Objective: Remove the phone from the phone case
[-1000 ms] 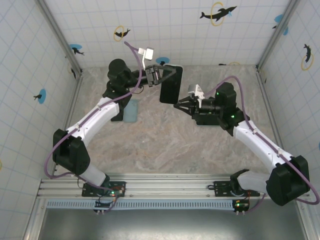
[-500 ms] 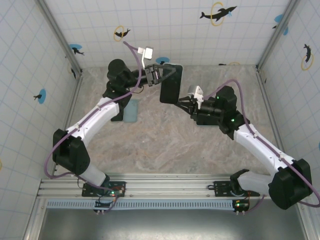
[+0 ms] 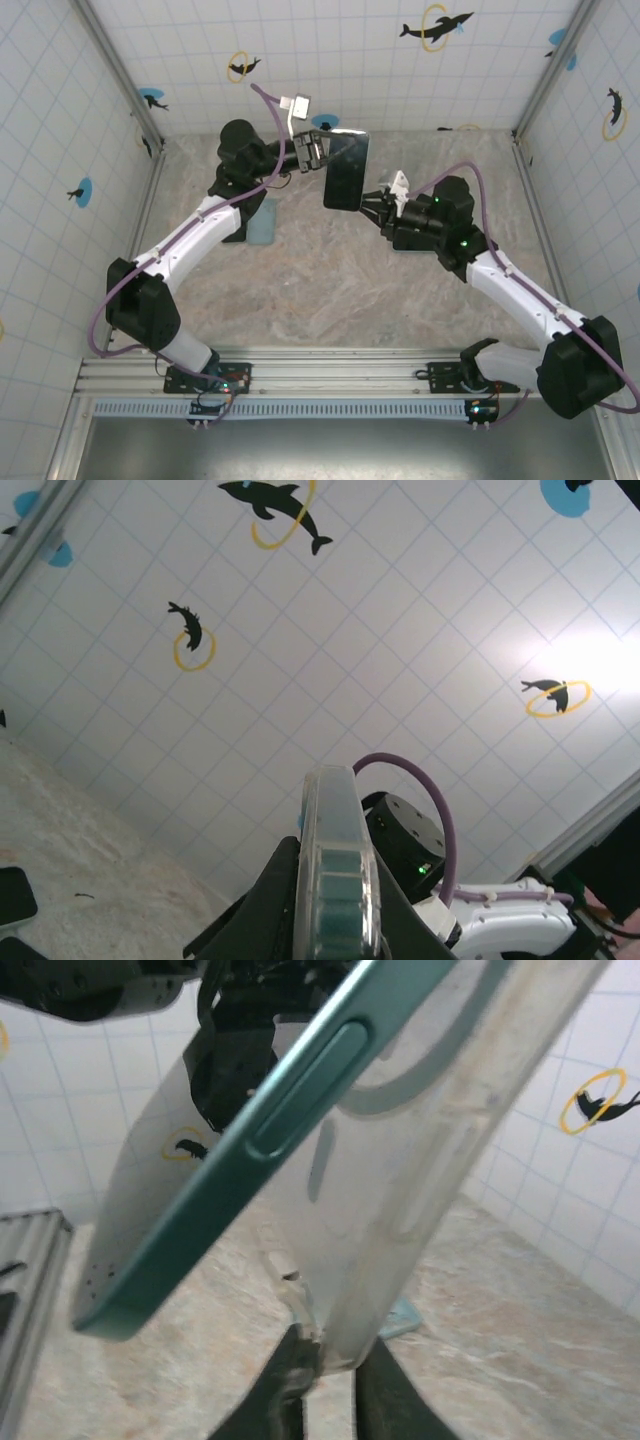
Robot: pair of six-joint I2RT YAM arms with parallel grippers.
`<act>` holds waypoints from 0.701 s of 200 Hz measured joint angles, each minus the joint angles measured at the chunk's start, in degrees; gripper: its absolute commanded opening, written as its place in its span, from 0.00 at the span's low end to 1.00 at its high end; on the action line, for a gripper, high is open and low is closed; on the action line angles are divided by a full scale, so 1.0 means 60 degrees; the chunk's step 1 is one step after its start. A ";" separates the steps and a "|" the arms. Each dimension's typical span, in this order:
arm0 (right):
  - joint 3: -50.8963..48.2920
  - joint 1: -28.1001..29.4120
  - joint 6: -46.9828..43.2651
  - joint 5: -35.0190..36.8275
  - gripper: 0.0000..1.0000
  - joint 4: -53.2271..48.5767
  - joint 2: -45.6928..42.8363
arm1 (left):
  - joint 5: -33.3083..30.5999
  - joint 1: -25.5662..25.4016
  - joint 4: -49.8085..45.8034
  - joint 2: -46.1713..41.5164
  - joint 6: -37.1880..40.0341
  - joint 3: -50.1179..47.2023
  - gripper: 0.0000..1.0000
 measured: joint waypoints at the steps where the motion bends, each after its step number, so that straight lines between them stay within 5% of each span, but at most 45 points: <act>1: -0.0025 -0.0007 0.0084 -0.0018 0.29 0.0044 0.0000 | -0.0011 0.0004 -0.0004 0.0000 0.0004 0.0000 0.00; 140: -0.0659 -0.0546 0.5435 -0.0736 0.30 0.4025 0.0616 | -0.0495 -0.0029 -0.0069 0.0000 -0.0645 -0.0488 0.00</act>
